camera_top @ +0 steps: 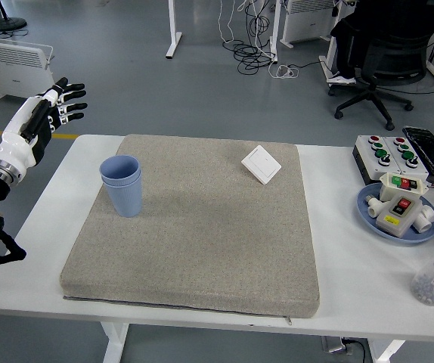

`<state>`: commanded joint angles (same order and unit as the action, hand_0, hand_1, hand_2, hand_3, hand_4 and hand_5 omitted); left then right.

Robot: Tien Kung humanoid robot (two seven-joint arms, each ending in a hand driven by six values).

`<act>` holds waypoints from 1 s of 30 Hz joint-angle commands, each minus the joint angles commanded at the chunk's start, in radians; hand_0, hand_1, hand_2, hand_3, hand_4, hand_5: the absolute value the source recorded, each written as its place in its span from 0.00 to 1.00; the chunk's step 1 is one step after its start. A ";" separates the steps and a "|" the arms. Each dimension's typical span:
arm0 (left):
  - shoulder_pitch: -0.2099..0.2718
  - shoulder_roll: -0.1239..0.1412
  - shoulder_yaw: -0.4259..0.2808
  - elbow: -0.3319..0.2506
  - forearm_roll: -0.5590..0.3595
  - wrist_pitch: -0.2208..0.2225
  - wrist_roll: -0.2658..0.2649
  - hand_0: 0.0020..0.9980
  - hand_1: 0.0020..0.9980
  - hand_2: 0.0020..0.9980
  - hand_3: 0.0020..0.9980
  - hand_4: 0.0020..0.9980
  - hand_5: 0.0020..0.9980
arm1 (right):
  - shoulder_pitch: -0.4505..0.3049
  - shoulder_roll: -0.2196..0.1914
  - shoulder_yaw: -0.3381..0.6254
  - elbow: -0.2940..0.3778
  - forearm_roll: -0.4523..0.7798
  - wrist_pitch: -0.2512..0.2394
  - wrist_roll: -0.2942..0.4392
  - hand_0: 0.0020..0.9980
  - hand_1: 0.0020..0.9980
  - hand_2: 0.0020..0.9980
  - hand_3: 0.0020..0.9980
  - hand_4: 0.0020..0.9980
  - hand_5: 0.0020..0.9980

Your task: Push cup pick cup insert cup

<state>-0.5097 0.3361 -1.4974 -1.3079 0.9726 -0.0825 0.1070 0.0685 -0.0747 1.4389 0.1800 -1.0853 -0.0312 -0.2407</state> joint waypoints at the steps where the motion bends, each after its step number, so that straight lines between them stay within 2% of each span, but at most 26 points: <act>1: 0.018 -0.005 -0.004 -0.007 -0.046 0.002 -0.012 0.84 0.87 0.94 0.85 0.63 1.00 | -0.001 0.001 0.001 0.000 -0.001 0.000 0.000 0.70 0.60 0.61 0.55 0.11 0.43; 8: 0.116 -0.040 -0.028 -0.026 -0.338 0.001 -0.066 0.86 0.89 0.96 0.88 0.62 1.00 | -0.006 0.002 0.004 0.000 -0.008 0.000 0.000 0.69 0.60 0.61 0.55 0.11 0.43; 11: 0.144 -0.056 -0.037 -0.026 -0.402 -0.003 -0.081 0.87 0.89 0.96 0.89 0.62 1.00 | -0.009 0.002 0.004 0.000 -0.010 0.000 0.000 0.69 0.60 0.61 0.55 0.11 0.43; 17: 0.185 -0.091 -0.061 -0.023 -0.361 -0.008 -0.102 0.88 0.89 0.97 0.91 0.61 1.00 | -0.013 0.002 0.003 0.000 -0.014 -0.001 -0.001 0.69 0.60 0.61 0.55 0.11 0.43; 23: 0.216 -0.112 -0.071 -0.023 -0.321 0.002 -0.110 0.88 0.90 0.98 0.93 0.61 1.00 | -0.015 0.004 0.004 0.000 -0.023 -0.002 -0.003 0.69 0.60 0.61 0.55 0.11 0.43; 30: 0.262 -0.154 -0.102 -0.036 -0.222 0.013 -0.117 0.88 0.90 0.99 0.97 0.60 1.00 | -0.011 0.004 0.008 0.000 -0.026 -0.001 -0.001 0.69 0.60 0.61 0.55 0.11 0.43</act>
<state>-0.2473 0.1820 -1.5991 -1.3435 0.7502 -0.0692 -0.0097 0.0577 -0.0704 1.4465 0.1800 -1.1114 -0.0325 -0.2421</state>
